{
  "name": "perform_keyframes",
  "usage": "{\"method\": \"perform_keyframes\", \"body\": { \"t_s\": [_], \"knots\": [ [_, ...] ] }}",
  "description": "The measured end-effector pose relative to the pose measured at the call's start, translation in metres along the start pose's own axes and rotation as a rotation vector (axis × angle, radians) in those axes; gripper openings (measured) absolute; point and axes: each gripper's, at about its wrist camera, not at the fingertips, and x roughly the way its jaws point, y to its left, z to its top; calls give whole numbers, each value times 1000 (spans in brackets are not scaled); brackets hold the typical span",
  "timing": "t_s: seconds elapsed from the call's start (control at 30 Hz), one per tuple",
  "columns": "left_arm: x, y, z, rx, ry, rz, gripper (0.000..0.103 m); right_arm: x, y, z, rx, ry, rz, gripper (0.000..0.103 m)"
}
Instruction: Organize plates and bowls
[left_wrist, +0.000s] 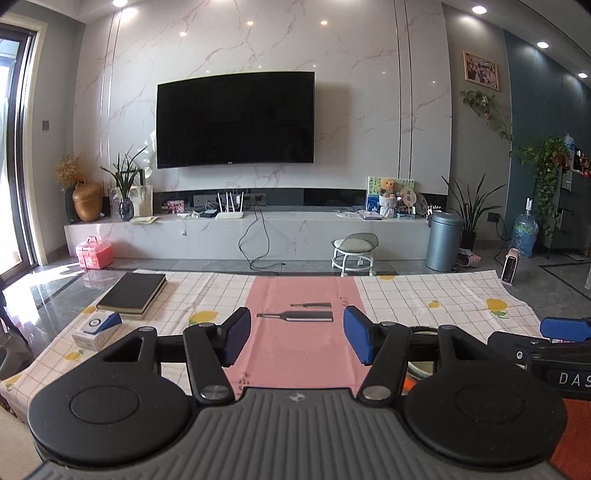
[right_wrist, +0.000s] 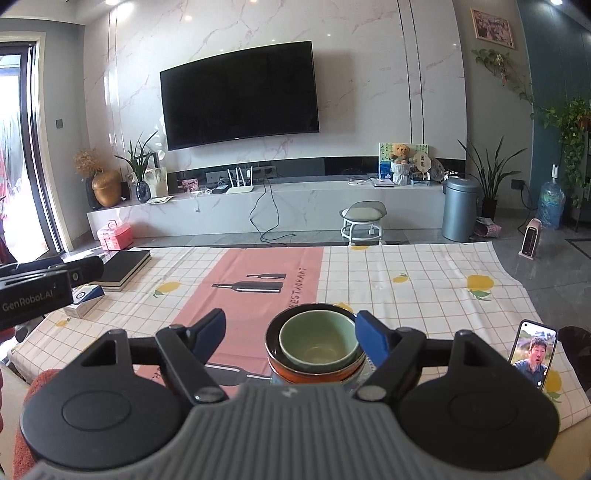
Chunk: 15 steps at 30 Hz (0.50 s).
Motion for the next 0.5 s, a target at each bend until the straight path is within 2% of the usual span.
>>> {"method": "perform_keyframes", "body": {
  "t_s": [0.03,0.2,0.27,0.5],
  "knots": [
    [2,1,-4,-1,16,2,75,-3,3,-3,-7,-5,-2,77],
    [12,-4,-26,47,83,48,75,-4,10,-19,-51,-24,-22,83],
    [16,-4,-34,48,92,41,76,-1,11,-25,-49,-20,-29,84],
    [33,-15,-57,47,149,34,78,24,5,-44,-23,86,-38,84]
  ]
}}
